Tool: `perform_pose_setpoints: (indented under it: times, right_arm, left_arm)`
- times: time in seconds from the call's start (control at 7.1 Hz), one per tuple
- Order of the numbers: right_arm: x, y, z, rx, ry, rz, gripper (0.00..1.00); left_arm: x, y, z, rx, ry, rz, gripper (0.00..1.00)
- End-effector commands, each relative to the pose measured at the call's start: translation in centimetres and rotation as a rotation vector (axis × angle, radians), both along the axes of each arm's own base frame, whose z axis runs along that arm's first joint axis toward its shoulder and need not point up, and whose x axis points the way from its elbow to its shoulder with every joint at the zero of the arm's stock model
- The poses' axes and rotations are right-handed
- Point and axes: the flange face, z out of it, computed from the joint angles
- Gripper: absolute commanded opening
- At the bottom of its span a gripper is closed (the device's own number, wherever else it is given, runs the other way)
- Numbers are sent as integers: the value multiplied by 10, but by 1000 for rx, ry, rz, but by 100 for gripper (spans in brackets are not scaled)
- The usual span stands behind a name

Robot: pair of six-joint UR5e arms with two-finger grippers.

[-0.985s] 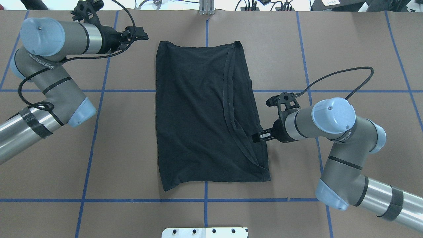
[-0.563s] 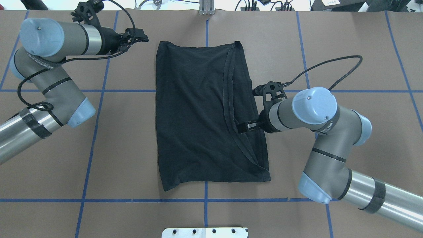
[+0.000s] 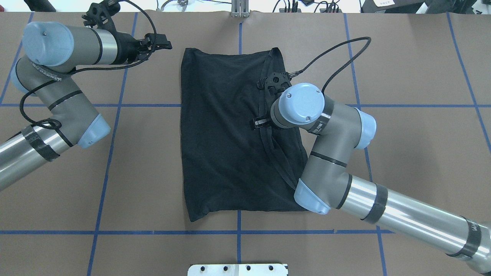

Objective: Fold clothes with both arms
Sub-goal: 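Press the right gripper down onto the shirt's middle to flatten it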

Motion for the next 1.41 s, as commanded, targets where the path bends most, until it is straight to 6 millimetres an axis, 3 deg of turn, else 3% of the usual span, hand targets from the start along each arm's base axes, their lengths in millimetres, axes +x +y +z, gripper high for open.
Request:
perform_pose_setpoints:
  times: [0.0,0.28,0.42,0.84,1.13,1.27]
  right_arm:
    - [-18,-19,-3,43,61,6,76]
    - [-44,-36,-8,49,105,7,76]
    - [-44,-36,-4,57,130,-13,76]
    - [-38,-29,3,17,182,-44,78]
    - [-23,-17,-11,-23,212,-64,78]
    - [-21,-16,-2,-28,221,-66,78]
  left_arm:
    - [0,0,0,2,1,0,100]
    - [-1,0,1,0,0,-2,100]
    - [-1,0,-1,3,2,-2,100]
    - [0,1,-1,4,3,0,100]
    - [0,0,-2,5,4,0,100]
    - [0,0,-2,5,4,0,100]
